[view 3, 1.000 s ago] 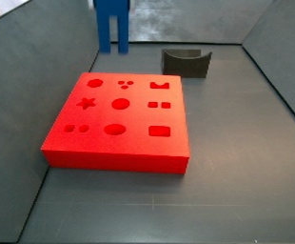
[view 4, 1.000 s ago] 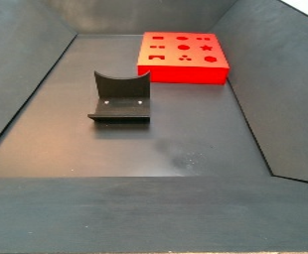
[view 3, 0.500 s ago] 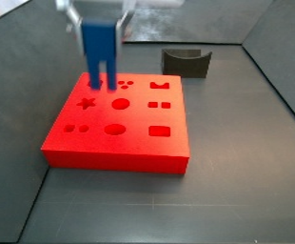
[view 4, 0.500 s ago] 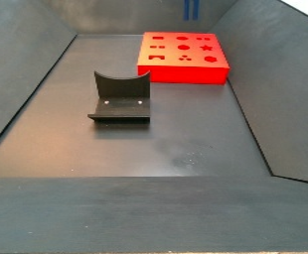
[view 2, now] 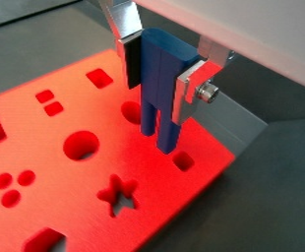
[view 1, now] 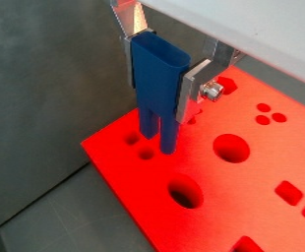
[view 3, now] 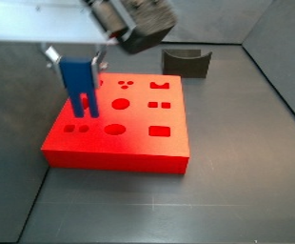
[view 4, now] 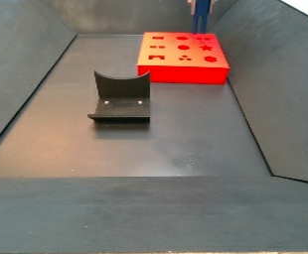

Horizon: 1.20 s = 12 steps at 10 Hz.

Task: Pick up the square-circle object. Move up. Place the square-circle object on the fixture. Regrasp the square-circle object. Move to above the board. Insert the square-circle object.
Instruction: Insert the square-circle object.

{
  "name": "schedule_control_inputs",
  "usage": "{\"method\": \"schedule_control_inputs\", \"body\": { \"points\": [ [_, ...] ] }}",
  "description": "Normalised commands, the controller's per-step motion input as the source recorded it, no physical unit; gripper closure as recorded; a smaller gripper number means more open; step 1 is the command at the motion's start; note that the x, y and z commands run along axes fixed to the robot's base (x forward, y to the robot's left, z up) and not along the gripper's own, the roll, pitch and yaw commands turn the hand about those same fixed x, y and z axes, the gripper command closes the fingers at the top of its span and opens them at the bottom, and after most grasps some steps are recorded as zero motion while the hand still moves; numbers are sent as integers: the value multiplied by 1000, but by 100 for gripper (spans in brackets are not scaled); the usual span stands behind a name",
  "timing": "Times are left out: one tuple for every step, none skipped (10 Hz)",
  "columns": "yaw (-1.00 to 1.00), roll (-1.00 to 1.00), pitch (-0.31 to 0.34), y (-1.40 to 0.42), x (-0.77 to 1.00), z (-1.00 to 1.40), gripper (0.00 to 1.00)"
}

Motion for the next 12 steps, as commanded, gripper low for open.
{"method": "schedule_control_inputs", "body": {
  "points": [
    [123, -53, -101, -54, -263, -160, 100],
    [109, 0, -69, -151, -171, -94, 100],
    [63, -9, -60, -177, -86, -83, 100],
    [3, -19, -49, -209, -26, -97, 100],
    [0, -40, -50, -140, -11, -129, 100],
    [0, -24, -44, 0, -69, -189, 100],
    [0, 0, 0, 0, 0, -171, 100],
    [0, 0, 0, 57, 0, -114, 100],
    [0, 0, 0, 66, 0, -71, 100],
    [0, -13, 0, 97, -37, -17, 100],
    [-29, -11, 0, 54, -6, -23, 100],
    [-97, -26, 0, 0, 0, -103, 100]
  ]
}}
